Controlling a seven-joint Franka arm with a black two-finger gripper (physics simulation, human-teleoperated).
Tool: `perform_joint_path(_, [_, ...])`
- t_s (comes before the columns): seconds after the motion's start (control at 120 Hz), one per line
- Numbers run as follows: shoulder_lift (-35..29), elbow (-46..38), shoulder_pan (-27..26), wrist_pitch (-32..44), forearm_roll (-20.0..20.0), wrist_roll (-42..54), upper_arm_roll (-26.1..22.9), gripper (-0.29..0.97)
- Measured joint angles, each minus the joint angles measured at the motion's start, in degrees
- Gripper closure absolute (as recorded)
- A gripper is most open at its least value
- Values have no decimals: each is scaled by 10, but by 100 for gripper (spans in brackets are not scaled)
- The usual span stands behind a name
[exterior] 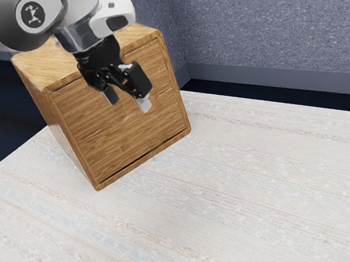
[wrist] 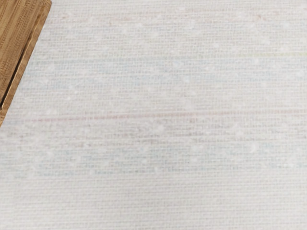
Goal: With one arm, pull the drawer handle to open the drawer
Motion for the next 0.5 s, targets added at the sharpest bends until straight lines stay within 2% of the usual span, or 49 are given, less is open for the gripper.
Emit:
perform_joint_path(0.1, [2,19,-2,-6,-1,18,17,2])
perform_joint_path(0.217, [-4,27,28,-11,-4,36,22,2])
perform_joint_path(0.308, [-39,86,131,-17,37,47,-57,2])
perform_joint_path(0.35, [-40,97,156,-19,57,50,-85,2])
perform_joint_path(0.5, [-15,104,101,-16,112,54,-105,2])
